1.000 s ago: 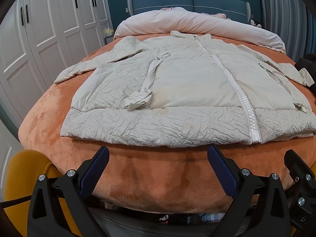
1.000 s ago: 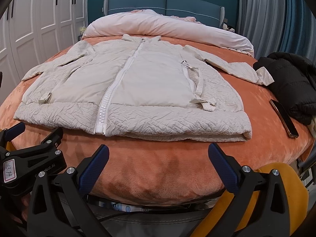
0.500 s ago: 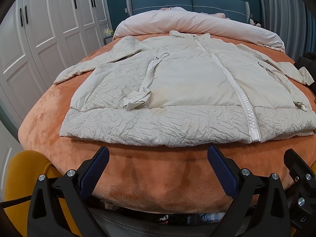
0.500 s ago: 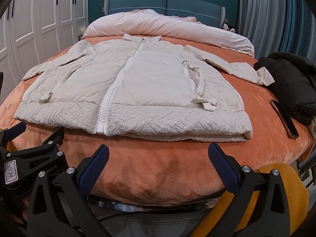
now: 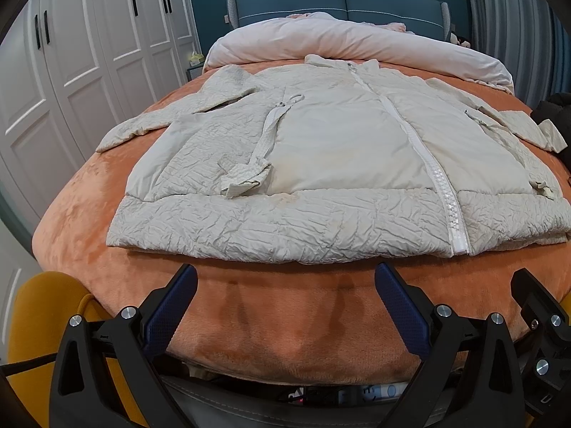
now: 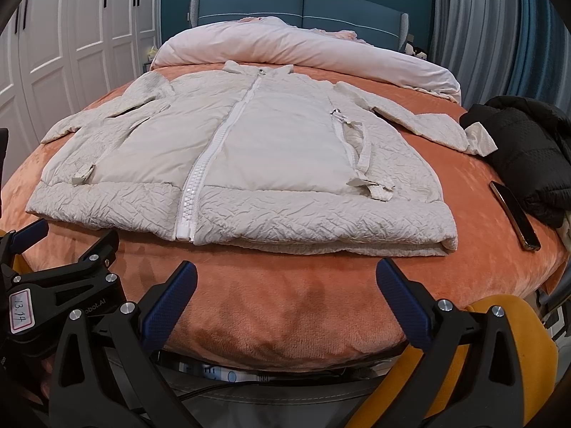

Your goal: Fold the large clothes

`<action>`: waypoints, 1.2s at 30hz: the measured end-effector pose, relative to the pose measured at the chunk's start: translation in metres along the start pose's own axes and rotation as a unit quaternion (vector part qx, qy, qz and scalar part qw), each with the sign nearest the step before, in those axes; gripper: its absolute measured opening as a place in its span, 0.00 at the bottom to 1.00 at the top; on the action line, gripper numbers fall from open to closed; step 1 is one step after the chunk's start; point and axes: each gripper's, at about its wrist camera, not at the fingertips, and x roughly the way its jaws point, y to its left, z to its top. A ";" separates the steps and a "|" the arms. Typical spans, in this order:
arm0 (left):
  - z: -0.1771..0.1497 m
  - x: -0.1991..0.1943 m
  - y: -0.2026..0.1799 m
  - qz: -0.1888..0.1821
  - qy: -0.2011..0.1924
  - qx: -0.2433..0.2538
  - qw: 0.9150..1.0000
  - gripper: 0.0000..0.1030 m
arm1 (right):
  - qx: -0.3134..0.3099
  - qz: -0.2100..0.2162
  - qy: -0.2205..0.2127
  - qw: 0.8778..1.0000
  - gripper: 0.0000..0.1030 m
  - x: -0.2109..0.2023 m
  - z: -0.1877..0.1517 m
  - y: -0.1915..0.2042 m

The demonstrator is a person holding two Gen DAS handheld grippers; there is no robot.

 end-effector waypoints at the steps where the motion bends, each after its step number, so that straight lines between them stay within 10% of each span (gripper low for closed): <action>1: 0.000 0.000 0.000 0.000 0.000 0.000 1.000 0.95 | 0.000 0.000 0.000 1.000 0.95 0.000 0.000 0.000; 36: 0.007 0.003 0.005 -0.004 0.011 -0.016 1.000 0.95 | 0.025 0.014 -0.004 1.000 0.95 0.005 0.004 -0.004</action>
